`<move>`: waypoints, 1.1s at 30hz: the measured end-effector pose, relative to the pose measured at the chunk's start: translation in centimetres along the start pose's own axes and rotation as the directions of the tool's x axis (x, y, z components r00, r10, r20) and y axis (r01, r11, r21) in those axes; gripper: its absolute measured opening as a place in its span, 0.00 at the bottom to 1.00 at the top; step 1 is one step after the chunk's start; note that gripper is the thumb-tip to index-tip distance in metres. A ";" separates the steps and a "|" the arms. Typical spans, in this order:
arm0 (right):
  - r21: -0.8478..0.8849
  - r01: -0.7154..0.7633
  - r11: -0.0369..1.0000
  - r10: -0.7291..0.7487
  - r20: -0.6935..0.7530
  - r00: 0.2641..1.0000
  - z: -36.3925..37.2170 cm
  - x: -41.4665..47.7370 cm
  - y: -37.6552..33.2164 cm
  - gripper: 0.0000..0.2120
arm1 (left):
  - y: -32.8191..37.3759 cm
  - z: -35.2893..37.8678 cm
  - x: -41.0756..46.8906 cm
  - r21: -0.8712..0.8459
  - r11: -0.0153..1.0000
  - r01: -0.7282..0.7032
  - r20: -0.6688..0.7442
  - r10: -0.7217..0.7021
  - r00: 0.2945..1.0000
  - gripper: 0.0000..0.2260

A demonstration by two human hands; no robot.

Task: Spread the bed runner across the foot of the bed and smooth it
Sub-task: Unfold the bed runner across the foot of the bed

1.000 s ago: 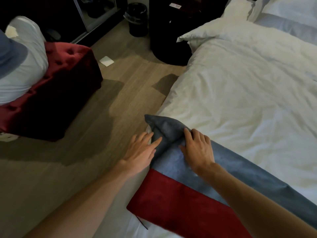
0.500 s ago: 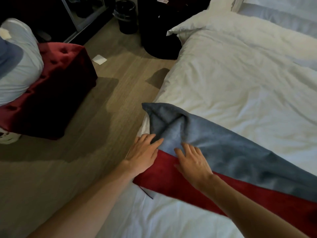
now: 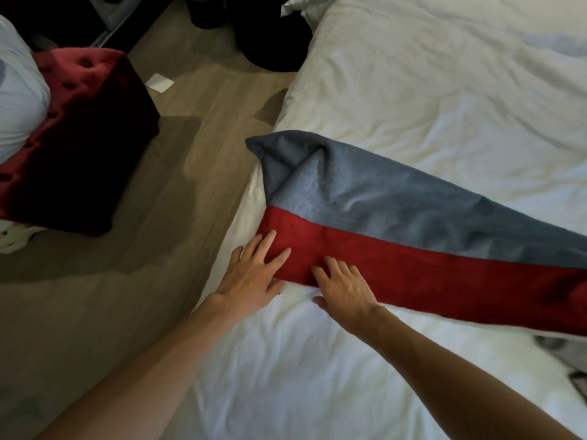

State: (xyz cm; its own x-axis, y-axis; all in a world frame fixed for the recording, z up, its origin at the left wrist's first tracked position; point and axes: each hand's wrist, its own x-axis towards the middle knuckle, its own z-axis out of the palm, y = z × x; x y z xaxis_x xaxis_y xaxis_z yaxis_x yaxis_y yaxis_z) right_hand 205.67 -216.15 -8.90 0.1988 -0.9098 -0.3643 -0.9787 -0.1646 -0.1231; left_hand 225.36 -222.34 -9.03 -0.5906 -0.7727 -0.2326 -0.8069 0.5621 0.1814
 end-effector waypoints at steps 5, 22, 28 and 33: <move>-0.073 -0.051 0.996 0.051 0.007 0.999 0.9 0.3 -1.0 0.22 | 0.3 1.5 -1.7 0.049 0.975 0.218 -0.030 -0.217 0.976 0.40; -0.103 -0.170 0.980 0.172 0.013 0.985 1.4 -3.3 2.9 0.11 | 0.6 1.2 -1.4 -0.110 0.940 0.323 -0.054 -0.330 0.943 0.33; -0.048 -0.213 0.976 0.214 0.009 0.977 1.1 -4.0 3.7 0.10 | 3.3 1.4 -0.5 -0.215 0.943 0.256 -0.113 -0.284 0.952 0.18; 0.181 -0.192 0.965 0.219 -0.141 0.966 -0.3 -3.2 1.2 0.20 | 4.5 0.7 -0.2 -0.371 0.908 0.196 -0.128 -0.259 0.957 0.20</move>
State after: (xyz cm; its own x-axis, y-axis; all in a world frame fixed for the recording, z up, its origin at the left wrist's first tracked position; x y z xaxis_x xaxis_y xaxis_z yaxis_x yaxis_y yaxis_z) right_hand 203.89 -213.56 -7.65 -0.0292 -0.9681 -0.2487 -0.9728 0.0847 -0.2156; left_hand 221.80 -219.44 -8.85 -0.3547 -0.9233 -0.1472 -0.8448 0.2491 0.4735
